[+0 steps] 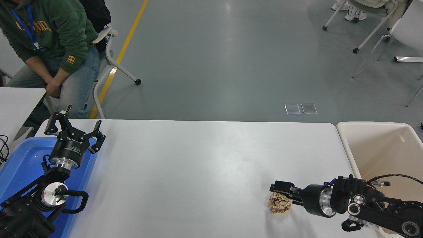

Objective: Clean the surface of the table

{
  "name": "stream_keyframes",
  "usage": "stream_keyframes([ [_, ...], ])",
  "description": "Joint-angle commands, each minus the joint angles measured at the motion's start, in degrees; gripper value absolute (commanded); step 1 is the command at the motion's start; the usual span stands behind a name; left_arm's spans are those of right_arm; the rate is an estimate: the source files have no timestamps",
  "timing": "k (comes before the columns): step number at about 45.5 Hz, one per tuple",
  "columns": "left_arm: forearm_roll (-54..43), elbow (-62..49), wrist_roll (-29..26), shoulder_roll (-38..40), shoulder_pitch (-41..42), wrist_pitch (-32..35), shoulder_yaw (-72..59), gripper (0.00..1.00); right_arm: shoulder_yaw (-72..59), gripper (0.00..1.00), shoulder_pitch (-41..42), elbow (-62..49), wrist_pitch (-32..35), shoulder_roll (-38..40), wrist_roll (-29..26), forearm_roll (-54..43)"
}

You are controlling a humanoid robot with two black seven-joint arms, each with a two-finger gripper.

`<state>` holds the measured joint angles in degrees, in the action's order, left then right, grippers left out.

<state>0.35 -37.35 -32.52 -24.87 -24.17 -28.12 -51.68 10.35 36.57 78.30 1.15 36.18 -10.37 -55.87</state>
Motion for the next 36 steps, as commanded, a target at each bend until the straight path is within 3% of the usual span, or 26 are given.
stream_keyframes([
  [1,0.0,0.0,0.0,0.0,0.0,0.0,0.0,0.99,-0.1,1.0,0.0,-1.3,0.0,-0.7,0.0,-0.1],
  [14,0.0,0.0,0.0,0.0,0.0,0.0,0.0,0.99,-3.0,1.0,0.6,-1.9,-0.2,-1.5,0.2,-4.5],
  [36,0.0,0.0,0.0,0.0,0.0,0.0,0.0,0.99,-3.8,1.0,1.6,-1.7,-6.0,-2.6,1.2,-12.8],
])
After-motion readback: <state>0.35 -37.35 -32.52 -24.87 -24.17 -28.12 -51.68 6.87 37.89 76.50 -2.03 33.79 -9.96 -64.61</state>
